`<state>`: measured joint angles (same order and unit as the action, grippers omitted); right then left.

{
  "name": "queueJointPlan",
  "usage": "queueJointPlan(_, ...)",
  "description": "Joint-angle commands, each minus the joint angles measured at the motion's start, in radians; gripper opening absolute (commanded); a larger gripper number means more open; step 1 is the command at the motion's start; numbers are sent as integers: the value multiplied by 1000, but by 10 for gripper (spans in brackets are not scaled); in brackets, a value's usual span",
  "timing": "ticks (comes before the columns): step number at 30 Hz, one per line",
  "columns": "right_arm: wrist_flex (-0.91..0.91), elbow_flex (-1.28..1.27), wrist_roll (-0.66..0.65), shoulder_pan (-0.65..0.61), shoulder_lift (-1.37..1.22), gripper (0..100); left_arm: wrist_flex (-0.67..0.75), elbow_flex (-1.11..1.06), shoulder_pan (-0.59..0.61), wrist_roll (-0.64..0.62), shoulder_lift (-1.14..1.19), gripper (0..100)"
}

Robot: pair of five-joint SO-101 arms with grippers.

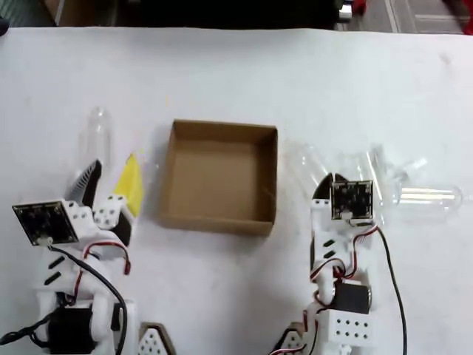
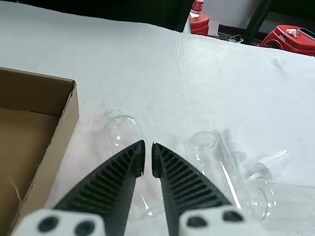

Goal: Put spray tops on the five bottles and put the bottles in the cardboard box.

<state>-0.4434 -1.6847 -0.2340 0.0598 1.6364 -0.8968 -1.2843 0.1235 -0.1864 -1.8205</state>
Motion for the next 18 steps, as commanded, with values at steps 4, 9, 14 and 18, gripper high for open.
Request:
queueJointPlan(4,84,-11,11,-2,1,19,20,5,12,-5,-8,195)
queueJointPlan(9,93,-11,8,2,1,19,63,-28,12,-3,-8,195)
queueJointPlan(14,73,29,-12,5,1,19,106,-63,13,-3,-8,195)
queueJointPlan(18,-88,157,-209,-47,1,17,104,-63,10,-3,-8,195)
